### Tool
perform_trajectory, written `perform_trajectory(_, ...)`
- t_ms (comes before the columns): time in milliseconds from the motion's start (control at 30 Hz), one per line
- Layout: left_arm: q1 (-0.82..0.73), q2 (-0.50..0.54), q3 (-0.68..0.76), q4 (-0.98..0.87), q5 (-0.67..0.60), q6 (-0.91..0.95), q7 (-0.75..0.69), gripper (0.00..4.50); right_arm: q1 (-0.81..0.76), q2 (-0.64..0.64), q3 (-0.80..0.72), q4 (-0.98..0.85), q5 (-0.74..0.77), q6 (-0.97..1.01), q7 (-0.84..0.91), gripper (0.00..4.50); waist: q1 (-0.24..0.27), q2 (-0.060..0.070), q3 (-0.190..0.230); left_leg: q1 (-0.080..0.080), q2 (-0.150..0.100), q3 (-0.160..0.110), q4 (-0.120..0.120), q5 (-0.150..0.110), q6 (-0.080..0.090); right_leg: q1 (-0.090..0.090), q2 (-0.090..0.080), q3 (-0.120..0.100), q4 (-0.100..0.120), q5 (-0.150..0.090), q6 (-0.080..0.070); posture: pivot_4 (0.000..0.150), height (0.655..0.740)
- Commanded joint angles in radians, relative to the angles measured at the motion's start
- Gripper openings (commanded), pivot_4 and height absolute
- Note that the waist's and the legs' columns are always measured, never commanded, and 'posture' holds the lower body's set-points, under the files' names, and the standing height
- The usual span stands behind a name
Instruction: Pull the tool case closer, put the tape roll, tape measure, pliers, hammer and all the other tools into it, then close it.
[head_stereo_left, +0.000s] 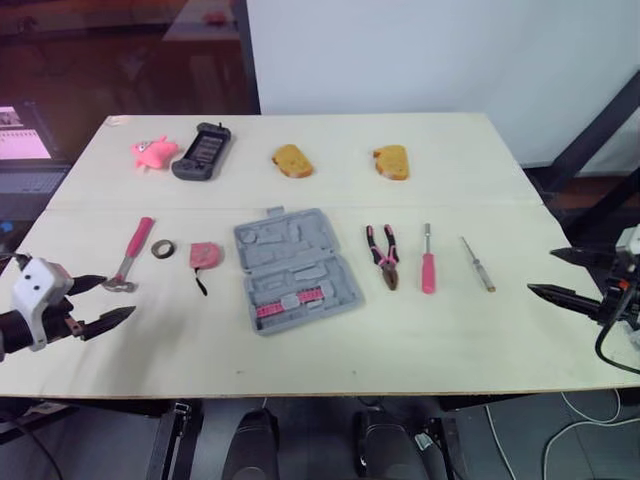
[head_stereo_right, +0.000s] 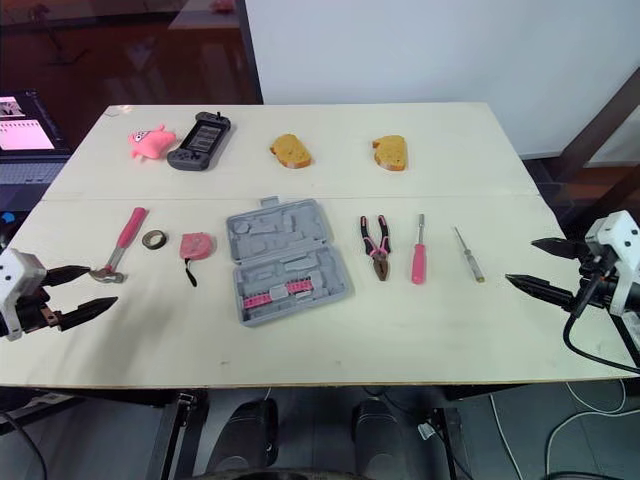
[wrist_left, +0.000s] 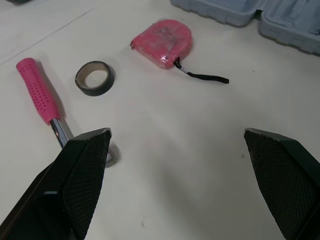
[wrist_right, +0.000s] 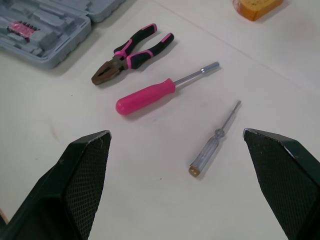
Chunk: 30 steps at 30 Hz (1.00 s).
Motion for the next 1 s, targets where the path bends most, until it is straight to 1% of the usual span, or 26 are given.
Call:
perform_trajectory(33, -0.012, 0.020, 0.020, 0.006, 0.003, -0.043, 0.004, 4.45, -0.025, 0.003, -0.007, -0.017, 0.013, 0.003, -0.006, 4.50, 0.000, 0.000, 0.000, 0.000, 0.000, 0.000, 0.000, 0.000, 0.000, 0.000, 0.000, 0.000, 0.000, 0.000, 0.000, 0.150, 0.7207)
perform_trajectory(100, -0.009, 0.017, 0.020, 0.007, 0.023, -0.061, 0.034, 4.45, -0.030, 0.014, 0.000, -0.029, 0.019, 0.019, -0.009, 4.50, 0.000, 0.000, 0.000, 0.000, 0.000, 0.000, 0.000, 0.000, 0.000, 0.000, 0.000, 0.000, 0.000, 0.001, 0.001, 0.150, 0.7207)
perform_trajectory(233, 0.017, 0.025, 0.028, -0.016, 0.000, -0.036, 0.002, 4.45, -0.038, 0.027, 0.013, -0.031, 0.010, 0.014, -0.020, 4.50, 0.000, 0.000, 0.000, 0.000, 0.000, 0.000, 0.000, 0.000, 0.000, 0.000, 0.000, 0.000, 0.000, 0.001, 0.001, 0.150, 0.7207)
perform_trajectory(333, 0.004, 0.035, 0.027, -0.014, 0.017, 0.004, 0.049, 4.45, -0.044, 0.029, 0.049, -0.049, -0.003, 0.019, -0.029, 4.50, 0.000, 0.000, 0.000, 0.000, 0.000, 0.000, 0.000, 0.000, 0.000, 0.000, 0.000, 0.000, 0.000, 0.000, 0.000, 0.150, 0.7207)
perform_trajectory(433, 0.006, 0.041, 0.027, -0.031, 0.009, 0.021, 0.041, 4.45, -0.050, 0.035, 0.065, -0.076, -0.004, 0.028, -0.051, 4.50, 0.000, 0.000, 0.000, 0.000, 0.000, 0.000, 0.000, 0.000, 0.000, 0.000, 0.000, 0.000, 0.000, 0.000, 0.000, 0.150, 0.7207)
perform_trajectory(500, 0.000, 0.045, 0.030, -0.061, -0.001, 0.048, 0.045, 4.45, -0.056, 0.035, 0.080, -0.110, 0.000, 0.064, -0.068, 4.50, 0.001, 0.000, 0.000, 0.000, 0.000, 0.000, 0.000, 0.000, 0.000, 0.000, 0.000, 0.000, 0.000, 0.000, 0.001, 0.150, 0.7207)
perform_trajectory(533, -0.004, 0.047, 0.034, -0.073, -0.011, 0.066, 0.043, 4.45, -0.067, 0.033, 0.089, -0.126, 0.010, 0.123, -0.090, 4.50, 0.000, 0.000, 0.000, 0.000, 0.000, 0.000, 0.000, 0.000, 0.000, 0.000, 0.000, 0.000, 0.000, 0.000, 0.001, 0.150, 0.7207)
perform_trajectory(600, -0.007, 0.053, 0.038, -0.099, -0.023, 0.095, 0.034, 4.45, -0.081, 0.023, 0.135, -0.167, -0.028, 0.167, -0.133, 4.50, 0.000, 0.000, 0.000, 0.000, 0.000, 0.000, 0.000, 0.000, 0.000, 0.000, 0.000, 0.000, 0.000, 0.000, 0.000, 0.150, 0.7207)
perform_trajectory(700, -0.009, 0.050, 0.021, -0.177, -0.029, 0.132, 0.040, 4.45, -0.107, 0.029, 0.159, -0.258, -0.002, 0.244, -0.154, 4.50, 0.000, 0.000, 0.000, 0.000, 0.000, 0.000, -0.001, 0.000, 0.000, 0.000, 0.000, 0.000, 0.000, 0.000, 0.000, 0.150, 0.7207)
perform_trajectory(800, -0.001, 0.023, -0.009, -0.338, -0.051, 0.219, 0.073, 4.45, -0.154, 0.031, 0.193, -0.349, 0.039, 0.310, -0.142, 4.50, 0.000, 0.000, 0.000, 0.000, 0.000, 0.000, -0.001, 0.000, 0.000, -0.001, 0.000, 0.000, 0.000, 0.000, 0.001, 0.150, 0.7207)
perform_trajectory(867, 0.003, 0.008, -0.031, -0.411, -0.044, 0.266, 0.109, 4.45, -0.187, 0.037, 0.231, -0.390, 0.032, 0.338, -0.156, 4.50, 0.000, 0.000, 0.000, 0.000, 0.000, 0.000, -0.001, 0.000, 0.000, -0.001, 0.000, 0.000, 0.000, 0.000, 0.000, 0.150, 0.7207)
perform_trajectory(933, 0.008, 0.001, -0.072, -0.480, -0.026, 0.305, 0.136, 4.45, -0.234, 0.051, 0.293, -0.429, -0.013, 0.360, -0.206, 4.50, 0.000, 0.000, 0.000, 0.000, 0.000, 0.000, -0.001, 0.000, 0.000, -0.001, 0.000, 0.000, 0.000, 0.000, 0.000, 0.150, 0.7207)
perform_trajectory(1000, -0.008, -0.021, -0.102, -0.552, -0.038, 0.368, 0.180, 4.45, -0.285, 0.068, 0.351, -0.456, -0.044, 0.369, -0.235, 4.50, 0.000, 0.000, 0.000, 0.000, 0.000, 0.000, -0.001, 0.000, 0.000, -0.001, 0.000, 0.000, -0.001, 0.000, 0.000, 0.150, 0.7207)
